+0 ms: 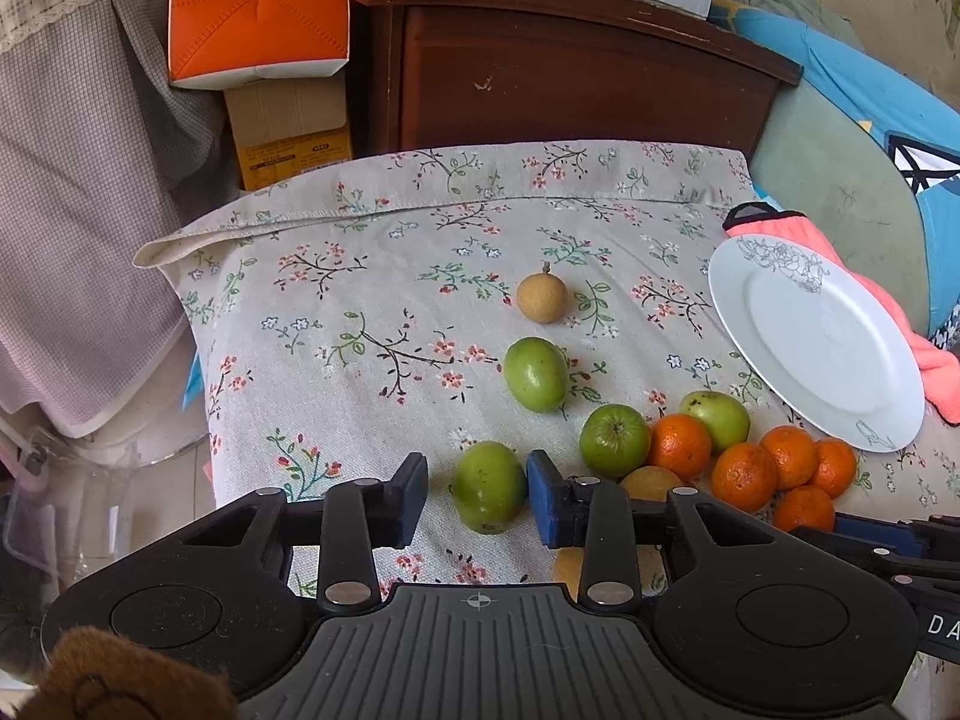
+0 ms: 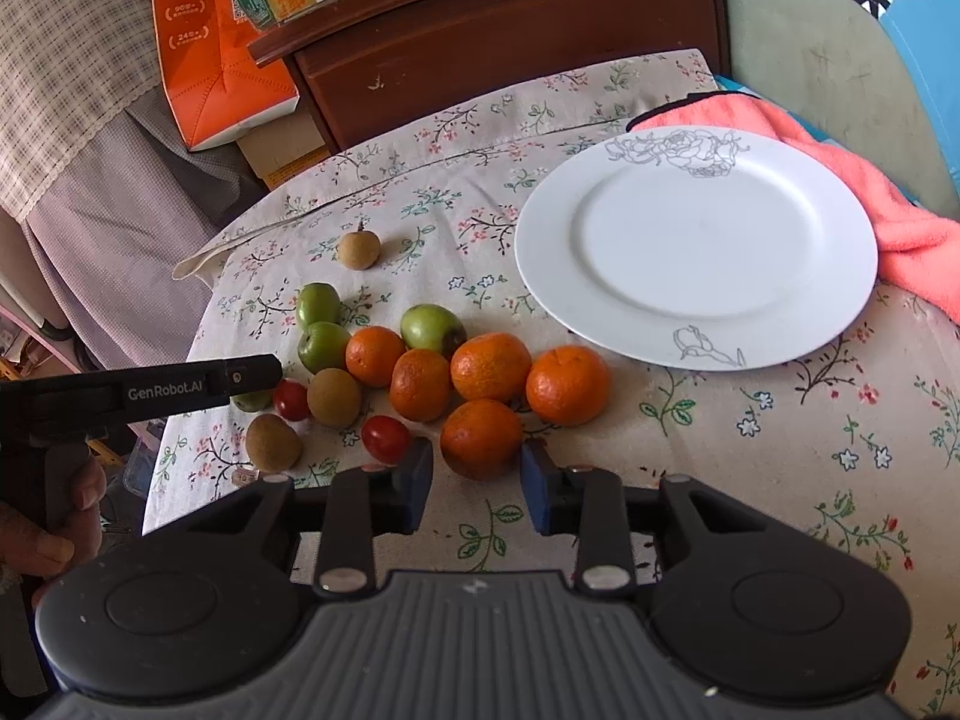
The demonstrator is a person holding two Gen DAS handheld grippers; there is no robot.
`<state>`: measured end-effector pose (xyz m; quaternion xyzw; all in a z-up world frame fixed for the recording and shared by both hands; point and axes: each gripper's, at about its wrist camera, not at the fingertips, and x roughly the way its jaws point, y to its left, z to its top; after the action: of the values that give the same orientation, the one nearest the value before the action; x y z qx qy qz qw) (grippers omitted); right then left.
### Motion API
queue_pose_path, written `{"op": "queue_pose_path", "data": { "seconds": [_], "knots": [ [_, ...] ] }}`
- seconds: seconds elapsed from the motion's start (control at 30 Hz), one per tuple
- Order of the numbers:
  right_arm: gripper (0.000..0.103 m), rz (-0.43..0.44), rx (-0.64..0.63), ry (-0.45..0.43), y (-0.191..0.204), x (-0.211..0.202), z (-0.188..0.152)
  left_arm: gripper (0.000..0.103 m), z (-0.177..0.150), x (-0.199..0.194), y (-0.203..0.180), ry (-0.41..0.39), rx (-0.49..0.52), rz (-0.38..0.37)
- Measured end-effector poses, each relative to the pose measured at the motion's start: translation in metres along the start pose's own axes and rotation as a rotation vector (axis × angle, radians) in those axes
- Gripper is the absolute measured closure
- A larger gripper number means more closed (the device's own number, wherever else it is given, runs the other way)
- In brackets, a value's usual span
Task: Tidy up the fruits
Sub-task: 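Grasp a green jujube with the left tool while the right tool grasps a tangerine, then carry both fruits onto the white plate and open both tools to release them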
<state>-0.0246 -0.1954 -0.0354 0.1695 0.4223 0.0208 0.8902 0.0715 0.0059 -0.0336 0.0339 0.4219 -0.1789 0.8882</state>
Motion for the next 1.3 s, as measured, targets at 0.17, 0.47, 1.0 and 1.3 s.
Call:
{"op": "queue_pose_path", "data": {
  "seconds": [0.17, 0.47, 1.0, 1.3],
  "knots": [
    [0.074, -0.002, -0.009, -0.010, 0.001, 0.000, -0.001, 0.079, -0.003, 0.000, -0.006, 0.001, 0.029, -0.003],
    [0.075, 0.022, -0.008, -0.007, 0.002, -0.006, -0.001, 0.079, -0.003, -0.013, -0.010, -0.025, 0.021, -0.016],
    [0.075, 0.059, 0.006, -0.083, -0.010, -0.037, 0.010, 0.079, 0.009, -0.039, -0.044, -0.110, 0.043, -0.125],
    [0.075, 0.002, 0.049, -0.104, -0.042, -0.049, 0.034, 0.079, 0.027, -0.023, -0.083, -0.109, 0.043, -0.227]
  ]
}}
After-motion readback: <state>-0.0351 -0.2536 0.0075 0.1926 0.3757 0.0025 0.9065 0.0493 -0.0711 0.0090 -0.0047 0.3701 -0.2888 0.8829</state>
